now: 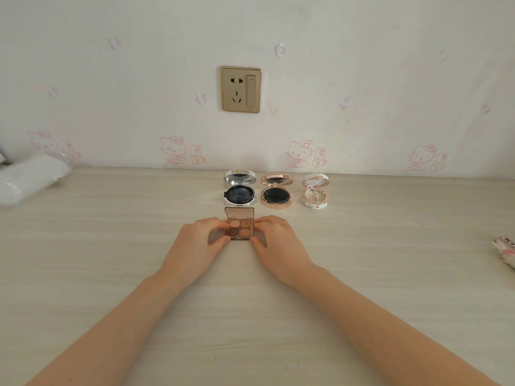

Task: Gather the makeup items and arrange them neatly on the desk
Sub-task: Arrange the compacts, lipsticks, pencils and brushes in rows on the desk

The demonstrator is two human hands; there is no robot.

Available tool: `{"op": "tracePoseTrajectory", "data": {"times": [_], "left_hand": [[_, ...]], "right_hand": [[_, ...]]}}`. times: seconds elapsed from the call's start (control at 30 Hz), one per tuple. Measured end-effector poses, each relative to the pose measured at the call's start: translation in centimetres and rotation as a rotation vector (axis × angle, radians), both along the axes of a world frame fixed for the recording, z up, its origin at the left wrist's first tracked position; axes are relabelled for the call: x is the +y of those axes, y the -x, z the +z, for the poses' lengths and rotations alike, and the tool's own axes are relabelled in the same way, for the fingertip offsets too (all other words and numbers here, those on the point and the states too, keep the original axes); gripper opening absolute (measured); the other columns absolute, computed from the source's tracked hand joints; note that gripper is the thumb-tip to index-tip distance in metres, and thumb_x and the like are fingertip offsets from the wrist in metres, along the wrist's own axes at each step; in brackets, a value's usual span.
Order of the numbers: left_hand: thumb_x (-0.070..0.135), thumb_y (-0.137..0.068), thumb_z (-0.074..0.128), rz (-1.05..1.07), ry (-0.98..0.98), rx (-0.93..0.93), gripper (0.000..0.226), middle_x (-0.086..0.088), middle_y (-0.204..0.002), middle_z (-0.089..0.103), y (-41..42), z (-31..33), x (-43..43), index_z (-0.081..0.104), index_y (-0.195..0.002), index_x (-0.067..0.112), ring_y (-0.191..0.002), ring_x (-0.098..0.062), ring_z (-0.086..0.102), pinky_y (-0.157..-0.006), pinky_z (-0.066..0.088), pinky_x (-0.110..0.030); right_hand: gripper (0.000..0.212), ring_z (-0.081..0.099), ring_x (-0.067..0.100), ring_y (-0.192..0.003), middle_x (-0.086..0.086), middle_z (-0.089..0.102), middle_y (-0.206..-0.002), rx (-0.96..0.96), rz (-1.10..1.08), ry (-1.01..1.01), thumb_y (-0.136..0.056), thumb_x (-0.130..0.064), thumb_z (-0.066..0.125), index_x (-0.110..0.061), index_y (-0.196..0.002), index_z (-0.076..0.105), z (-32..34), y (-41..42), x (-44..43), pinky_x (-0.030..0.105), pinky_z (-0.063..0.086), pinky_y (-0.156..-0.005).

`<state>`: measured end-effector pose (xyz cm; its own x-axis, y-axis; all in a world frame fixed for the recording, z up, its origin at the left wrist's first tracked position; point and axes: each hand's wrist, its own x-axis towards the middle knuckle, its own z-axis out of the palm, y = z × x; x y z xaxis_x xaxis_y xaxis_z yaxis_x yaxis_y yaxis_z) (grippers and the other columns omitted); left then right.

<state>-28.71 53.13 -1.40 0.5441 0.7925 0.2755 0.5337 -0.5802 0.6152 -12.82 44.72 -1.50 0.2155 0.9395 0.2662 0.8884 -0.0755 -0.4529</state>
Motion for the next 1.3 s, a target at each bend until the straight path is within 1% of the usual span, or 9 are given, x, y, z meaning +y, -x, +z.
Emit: {"op": "tracePoseTrajectory", "data": {"times": [0.17,0.37,0.47,0.63,0.83,1.0,1.07,1.2,1.3], "left_hand": [[0.012,-0.083,0.072,0.014,-0.023,0.011,0.026,-0.005,-0.115,0.068,-0.2,0.0,0.5,0.072,-0.109,0.017,-0.109,-0.020,0.061,-0.080,0.028,-0.005],[0.021,-0.084,0.071,0.003,-0.044,0.032,0.025,0.006,-0.109,0.070,0.1,-0.2,1.1,0.072,-0.108,0.023,-0.104,-0.014,0.061,-0.087,0.042,-0.020],[0.022,-0.084,0.070,-0.006,-0.059,0.027,0.024,0.008,-0.108,0.070,0.2,-0.2,1.1,0.072,-0.108,0.023,-0.102,-0.013,0.062,-0.085,0.042,-0.020],[0.021,-0.084,0.070,-0.013,-0.073,0.024,0.023,0.007,-0.108,0.071,0.3,-0.4,1.2,0.072,-0.108,0.022,-0.103,-0.014,0.063,-0.089,0.045,-0.026],[0.019,-0.085,0.070,0.006,-0.086,0.016,0.023,0.003,-0.107,0.071,0.2,-0.3,1.0,0.072,-0.107,0.020,-0.102,-0.018,0.062,-0.086,0.043,-0.025],[0.020,-0.085,0.070,0.037,-0.119,0.045,0.025,-0.002,-0.110,0.070,0.3,0.1,0.3,0.070,-0.110,0.018,-0.106,-0.024,0.061,-0.089,0.043,-0.030],[0.020,-0.086,0.068,0.040,-0.145,0.062,0.027,-0.003,-0.111,0.068,0.3,0.2,-0.2,0.069,-0.112,0.019,-0.109,-0.024,0.058,-0.089,0.042,-0.030],[0.019,-0.086,0.065,-0.008,-0.229,0.072,0.029,0.002,-0.113,0.066,-0.2,0.4,-1.8,0.067,-0.114,0.023,-0.112,-0.019,0.056,-0.090,0.047,-0.035],[0.018,-0.087,0.063,-0.079,-0.273,0.068,0.026,0.006,-0.114,0.066,-1.5,0.7,-3.8,0.067,-0.113,0.020,-0.114,-0.015,0.055,-0.088,0.048,-0.032]], "right_hand": [[0.029,0.043,0.024,-0.121,0.005,0.056,-0.125,0.005,-0.026,0.035,-0.092,-0.019,0.052,-0.012,-0.118,0.063,0.2,-0.2,0.6,0.023,0.029,-0.102],[0.032,0.041,0.023,-0.123,0.006,0.052,-0.128,0.005,-0.053,0.059,-0.094,-0.022,0.052,-0.009,-0.123,0.057,0.3,-0.2,0.7,0.028,0.034,-0.104],[0.034,0.041,0.023,-0.124,0.005,0.051,-0.130,0.003,-0.045,0.070,-0.094,-0.023,0.051,-0.009,-0.125,0.056,0.3,-0.2,0.6,0.027,0.033,-0.104],[0.033,0.041,0.023,-0.126,0.006,0.052,-0.131,-0.002,-0.019,0.066,-0.094,-0.020,0.050,-0.007,-0.124,0.057,0.3,-0.2,0.2,0.023,0.029,-0.103],[0.032,0.041,0.023,-0.126,0.007,0.052,-0.131,0.013,-0.027,0.057,-0.095,-0.019,0.050,-0.007,-0.123,0.057,0.2,0.1,0.0,0.023,0.029,-0.104],[0.032,0.041,0.022,-0.124,0.007,0.053,-0.128,0.003,-0.033,0.052,-0.096,-0.020,0.047,-0.006,-0.122,0.057,0.3,0.0,-0.7,0.023,0.030,-0.103],[0.034,0.039,0.021,-0.127,0.006,0.051,-0.131,-0.005,-0.038,0.064,-0.096,-0.021,0.047,-0.007,-0.126,0.054,0.4,-0.3,-1.3,0.024,0.029,-0.105],[0.039,0.029,0.020,-0.138,0.004,0.046,-0.138,-0.051,-0.060,0.089,-0.098,-0.023,0.045,-0.008,-0.133,0.049,0.8,-1.6,-3.3,0.025,0.024,-0.111],[0.040,0.018,0.016,-0.145,0.000,0.042,-0.145,-0.094,-0.074,0.102,-0.099,-0.022,0.043,-0.009,-0.138,0.044,1.1,-2.8,-5.5,0.021,0.016,-0.112]]}}
